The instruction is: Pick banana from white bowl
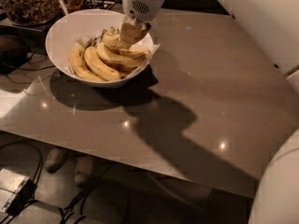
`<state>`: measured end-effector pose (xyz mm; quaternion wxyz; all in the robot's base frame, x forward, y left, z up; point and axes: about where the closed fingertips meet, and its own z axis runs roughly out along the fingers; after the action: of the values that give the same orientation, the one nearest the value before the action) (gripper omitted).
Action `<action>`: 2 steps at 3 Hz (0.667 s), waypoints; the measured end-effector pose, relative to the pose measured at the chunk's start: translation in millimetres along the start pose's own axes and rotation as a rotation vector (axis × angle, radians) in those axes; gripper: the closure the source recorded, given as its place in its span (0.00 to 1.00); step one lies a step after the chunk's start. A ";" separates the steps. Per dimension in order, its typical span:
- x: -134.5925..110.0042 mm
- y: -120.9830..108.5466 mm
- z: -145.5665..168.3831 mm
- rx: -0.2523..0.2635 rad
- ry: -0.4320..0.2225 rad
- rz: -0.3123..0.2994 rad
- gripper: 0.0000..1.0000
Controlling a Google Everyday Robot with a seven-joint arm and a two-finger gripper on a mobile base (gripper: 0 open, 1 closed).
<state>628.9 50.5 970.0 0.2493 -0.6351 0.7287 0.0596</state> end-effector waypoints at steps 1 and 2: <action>7.0 11.3 -13.3 -0.016 -0.082 -0.043 1.00; 14.1 24.5 -26.3 -0.036 -0.177 -0.094 1.00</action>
Offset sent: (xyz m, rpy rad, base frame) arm -0.0547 -0.0371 0.0201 0.2482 -0.0685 0.2357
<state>597.0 31.9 981.0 0.3036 -0.6651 0.6722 0.1168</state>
